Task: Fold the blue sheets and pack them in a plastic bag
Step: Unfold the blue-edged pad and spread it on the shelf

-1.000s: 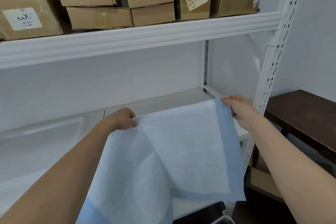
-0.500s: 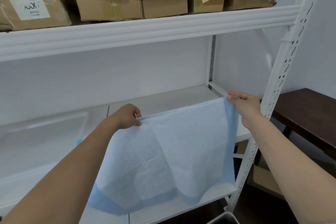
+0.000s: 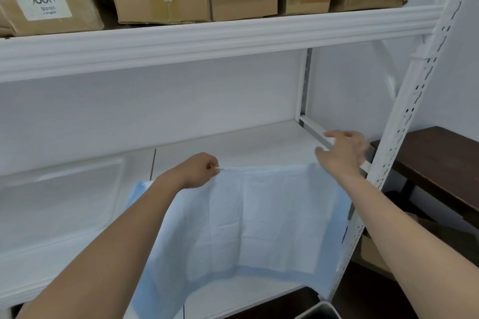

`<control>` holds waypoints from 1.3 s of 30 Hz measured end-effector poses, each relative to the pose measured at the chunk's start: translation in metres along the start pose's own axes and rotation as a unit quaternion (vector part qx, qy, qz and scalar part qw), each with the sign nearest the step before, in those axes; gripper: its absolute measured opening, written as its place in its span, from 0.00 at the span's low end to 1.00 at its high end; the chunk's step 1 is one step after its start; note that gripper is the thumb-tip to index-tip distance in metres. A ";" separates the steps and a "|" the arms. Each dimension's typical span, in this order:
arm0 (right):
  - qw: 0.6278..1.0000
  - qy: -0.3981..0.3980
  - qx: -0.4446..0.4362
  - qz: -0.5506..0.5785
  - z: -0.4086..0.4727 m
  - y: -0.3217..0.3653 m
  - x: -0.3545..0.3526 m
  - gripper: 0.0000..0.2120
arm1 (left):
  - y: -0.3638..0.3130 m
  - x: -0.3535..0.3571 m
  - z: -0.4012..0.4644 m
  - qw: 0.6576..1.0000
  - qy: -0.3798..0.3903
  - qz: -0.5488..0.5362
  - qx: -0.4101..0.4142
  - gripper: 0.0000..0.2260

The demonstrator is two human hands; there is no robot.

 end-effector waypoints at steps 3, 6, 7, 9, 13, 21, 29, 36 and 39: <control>0.970 0.171 -0.163 0.049 -0.029 0.047 0.041 0.22 | -0.030 0.003 0.002 0.999 0.008 0.035 0.039 0.15; 0.921 0.319 -0.204 0.094 -0.059 0.068 0.081 0.27 | -0.053 0.007 0.004 0.997 0.016 0.040 0.071 0.16; 0.913 0.329 -0.212 0.115 -0.065 0.072 0.089 0.22 | -0.056 0.007 0.004 0.996 0.017 0.037 0.079 0.16; 0.910 0.316 -0.229 0.142 -0.068 0.078 0.094 0.09 | -0.057 0.005 0.004 0.996 0.017 0.031 0.088 0.14; 0.928 0.263 -0.224 0.139 -0.059 0.074 0.087 0.20 | -0.026 -0.003 0.002 0.999 0.010 -0.009 0.051 0.10; 0.946 0.215 -0.203 0.129 -0.036 0.047 0.072 0.10 | 0.055 -0.002 -0.007 0.994 0.019 -0.034 -0.099 0.15; 0.951 0.211 -0.190 0.123 -0.029 0.038 0.061 0.07 | 0.092 0.016 -0.009 0.913 -0.049 -0.354 -0.199 0.11; 0.955 0.213 -0.180 0.099 -0.027 0.029 0.055 0.14 | 0.078 0.005 -0.009 0.914 -0.098 -0.366 -0.143 0.06; 0.959 0.212 -0.167 0.079 -0.024 0.022 0.055 0.16 | 0.078 0.002 -0.008 0.911 -0.096 -0.375 -0.141 0.09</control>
Point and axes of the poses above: each hand's wrist, its own z-axis towards the middle knuckle, its own x-axis out of the palm, y = z × x, the point moved 6 cm from there along z, towards the middle knuckle, and after that the axes turned 7 degrees about -x, right-handed, at the moved point
